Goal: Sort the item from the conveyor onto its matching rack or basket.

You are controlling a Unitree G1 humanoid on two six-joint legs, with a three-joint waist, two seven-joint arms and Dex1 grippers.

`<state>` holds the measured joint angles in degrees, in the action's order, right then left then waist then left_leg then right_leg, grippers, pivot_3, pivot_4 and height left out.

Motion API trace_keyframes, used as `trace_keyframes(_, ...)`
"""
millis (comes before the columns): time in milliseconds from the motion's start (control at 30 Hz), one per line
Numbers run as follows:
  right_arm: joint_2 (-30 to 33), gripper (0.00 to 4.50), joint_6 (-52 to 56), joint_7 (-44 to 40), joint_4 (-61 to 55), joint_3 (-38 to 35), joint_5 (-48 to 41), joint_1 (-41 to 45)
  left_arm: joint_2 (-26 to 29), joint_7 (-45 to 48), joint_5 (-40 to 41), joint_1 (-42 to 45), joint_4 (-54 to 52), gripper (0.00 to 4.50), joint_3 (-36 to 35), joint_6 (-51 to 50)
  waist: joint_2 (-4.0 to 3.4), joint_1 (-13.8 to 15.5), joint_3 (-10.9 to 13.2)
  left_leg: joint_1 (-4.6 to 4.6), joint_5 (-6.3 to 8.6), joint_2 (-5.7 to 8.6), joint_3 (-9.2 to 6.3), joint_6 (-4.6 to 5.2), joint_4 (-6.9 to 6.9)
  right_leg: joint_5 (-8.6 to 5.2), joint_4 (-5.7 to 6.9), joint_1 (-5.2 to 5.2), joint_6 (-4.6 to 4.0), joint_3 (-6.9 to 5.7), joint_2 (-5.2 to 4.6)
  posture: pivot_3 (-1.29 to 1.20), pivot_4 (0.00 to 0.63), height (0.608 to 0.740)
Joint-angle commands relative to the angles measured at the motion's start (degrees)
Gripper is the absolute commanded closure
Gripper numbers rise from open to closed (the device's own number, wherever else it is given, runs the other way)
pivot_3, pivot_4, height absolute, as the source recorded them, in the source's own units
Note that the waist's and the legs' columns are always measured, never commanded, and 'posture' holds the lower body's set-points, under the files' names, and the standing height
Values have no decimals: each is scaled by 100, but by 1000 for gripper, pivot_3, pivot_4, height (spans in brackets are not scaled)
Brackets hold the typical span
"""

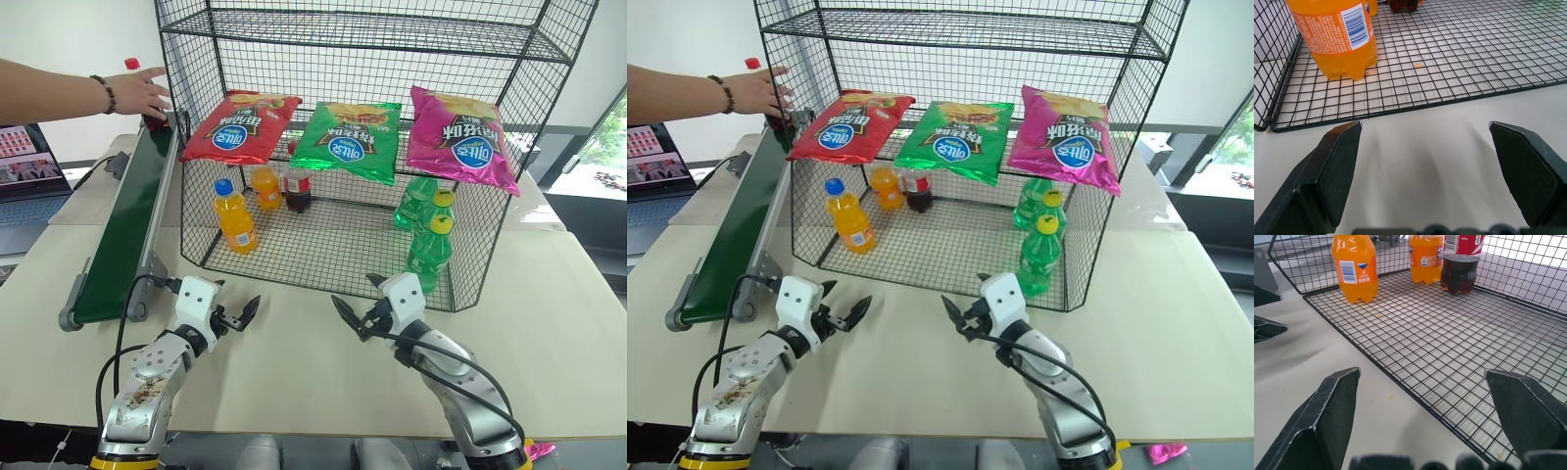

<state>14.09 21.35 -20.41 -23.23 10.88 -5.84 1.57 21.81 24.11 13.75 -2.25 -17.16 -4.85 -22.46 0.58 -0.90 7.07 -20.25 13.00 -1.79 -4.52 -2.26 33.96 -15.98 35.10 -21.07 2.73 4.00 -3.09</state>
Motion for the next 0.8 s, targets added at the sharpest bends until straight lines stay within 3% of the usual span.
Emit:
trace_keyframes(33,-19,0,-106,-20,-277,-8,-38,50,50,70,180,-22,-298,78,-182,16,0,-3,0,0,0,0,0,0,0,0,0,0,0,0,0,0,150,738)
trace_keyframes(133,103,0,-146,-185,-281,-107,-112,80,110,185,390,-101,-567,78,-343,23,0,-5,0,0,0,-1,0,0,0,0,1,0,0,0,0,0,150,738)
trace_keyframes(367,532,0,187,-1156,-495,-497,-1109,699,262,-93,1206,-145,-1275,78,-1645,-283,-2,-28,2,3,0,-2,0,0,2,-1,3,2,1,0,1,0,150,738)
trace_keyframes(533,802,0,886,-2178,-348,-478,-2249,2149,368,-823,1599,116,-1036,78,-3030,-403,0,-82,3,6,0,-9,-4,1,2,1,6,4,-2,-2,8,0,150,738)
trace_keyframes(800,435,0,1164,-2940,601,-395,-2964,4045,442,-1277,1554,243,-485,78,-3713,-202,6,-12,-1,2,1,1,-3,3,3,24,4,1,-39,-5,-1,0,150,738)
